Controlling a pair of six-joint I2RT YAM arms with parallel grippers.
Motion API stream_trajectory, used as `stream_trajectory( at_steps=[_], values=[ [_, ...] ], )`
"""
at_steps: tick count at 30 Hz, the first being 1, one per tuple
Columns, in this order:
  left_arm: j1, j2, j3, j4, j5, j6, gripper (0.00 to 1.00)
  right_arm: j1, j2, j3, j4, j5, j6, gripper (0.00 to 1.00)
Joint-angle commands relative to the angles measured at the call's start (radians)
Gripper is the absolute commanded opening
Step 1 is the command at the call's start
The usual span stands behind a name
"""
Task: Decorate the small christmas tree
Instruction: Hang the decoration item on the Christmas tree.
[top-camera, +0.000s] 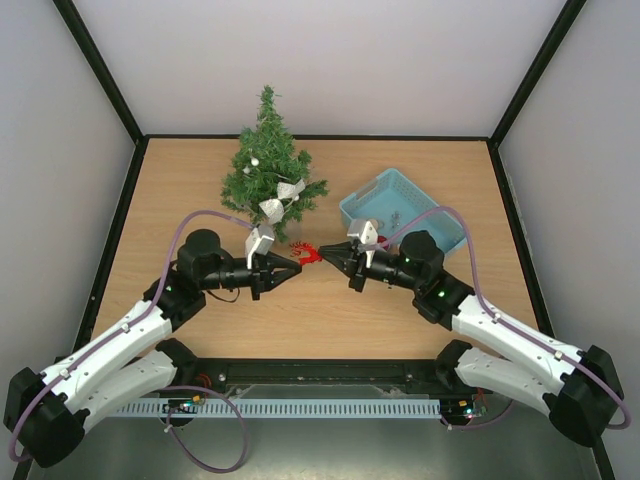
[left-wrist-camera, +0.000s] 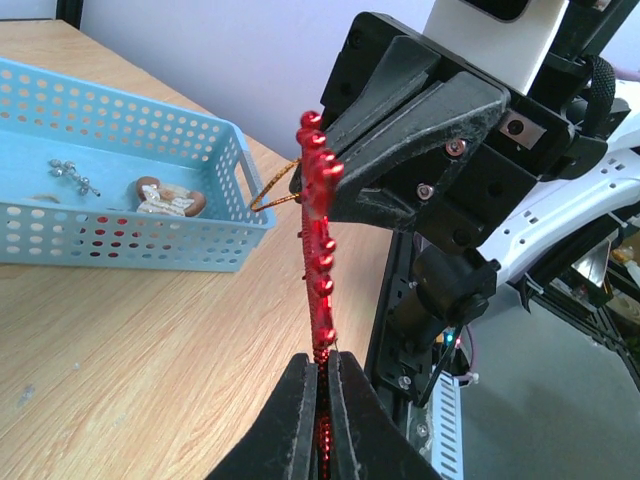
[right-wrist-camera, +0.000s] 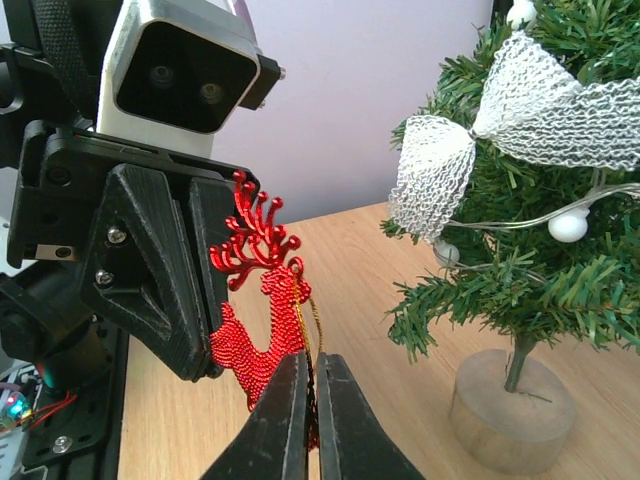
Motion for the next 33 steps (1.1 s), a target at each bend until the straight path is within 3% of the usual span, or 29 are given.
stream_trajectory(
  at_steps=[1, 9, 23, 33],
  values=[
    [-0.010, -0.007, 0.007, 0.024, 0.020, 0.044, 0.02, 0.006, -0.038, 0.028, -0.059, 0.062, -0.028, 0.02],
    [-0.011, 0.008, 0.031, -0.060, -0.023, 0.101, 0.02, 0.005, -0.056, 0.060, -0.093, 0.106, -0.066, 0.02],
    [0.000, 0.045, 0.072, -0.140, -0.277, 0.014, 0.02, 0.004, 0.197, 0.225, -0.164, 0.199, -0.234, 0.02],
    [0.053, 0.057, 0.067, -0.166, -0.294, -0.002, 0.02, 0.002, 0.286, 0.255, -0.132, 0.217, -0.242, 0.02]
  ],
)
